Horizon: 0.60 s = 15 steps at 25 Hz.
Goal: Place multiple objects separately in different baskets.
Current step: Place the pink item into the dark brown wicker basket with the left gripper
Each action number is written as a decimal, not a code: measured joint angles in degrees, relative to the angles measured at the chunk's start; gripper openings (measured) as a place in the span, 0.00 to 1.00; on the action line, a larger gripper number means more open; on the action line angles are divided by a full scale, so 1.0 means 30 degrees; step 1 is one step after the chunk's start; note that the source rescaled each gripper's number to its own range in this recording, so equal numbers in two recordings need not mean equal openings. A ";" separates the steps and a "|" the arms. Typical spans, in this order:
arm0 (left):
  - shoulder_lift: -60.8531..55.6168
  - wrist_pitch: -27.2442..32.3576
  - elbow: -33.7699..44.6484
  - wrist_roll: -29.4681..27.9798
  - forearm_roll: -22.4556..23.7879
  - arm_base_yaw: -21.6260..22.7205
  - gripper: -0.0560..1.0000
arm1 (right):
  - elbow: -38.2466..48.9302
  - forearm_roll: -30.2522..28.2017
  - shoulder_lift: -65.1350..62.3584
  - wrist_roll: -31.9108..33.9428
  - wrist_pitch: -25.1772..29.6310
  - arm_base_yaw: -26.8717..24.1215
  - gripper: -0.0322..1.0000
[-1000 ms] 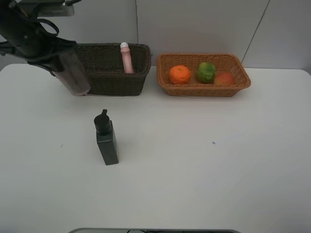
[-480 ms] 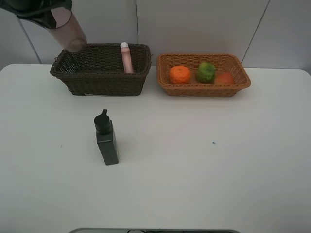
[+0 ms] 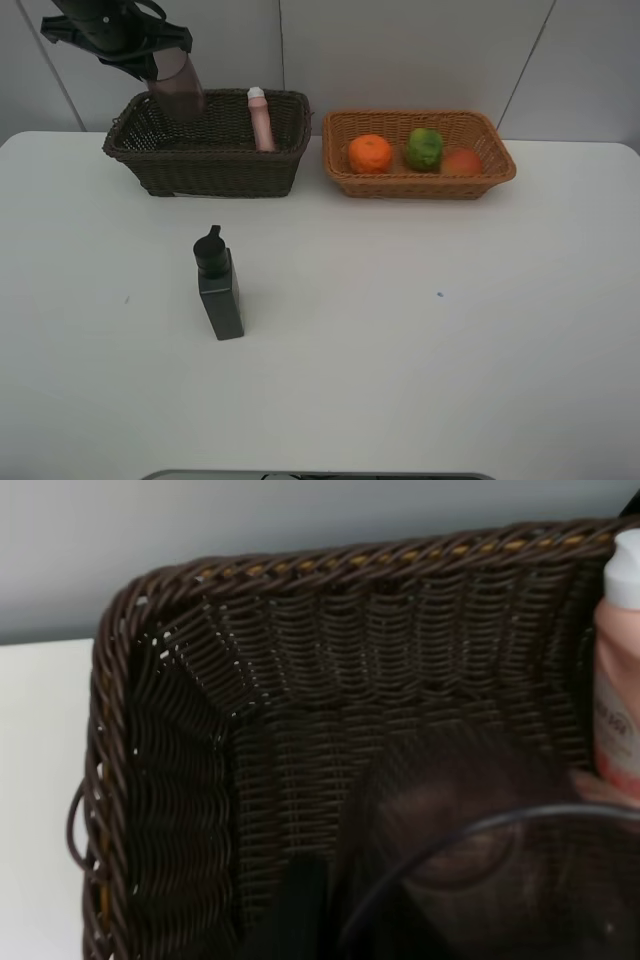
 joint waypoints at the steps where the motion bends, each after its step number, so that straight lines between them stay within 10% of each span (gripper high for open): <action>1: 0.0331 0.0000 -0.0111 0.0000 0.0000 0.0000 0.05 | 0.0000 0.0000 0.0000 0.0000 0.0000 0.0000 0.95; 15: 0.3145 -0.0912 -0.0326 -0.0017 -0.0060 0.0000 0.05 | 0.0000 0.0000 0.0000 0.0000 0.0000 0.0000 0.95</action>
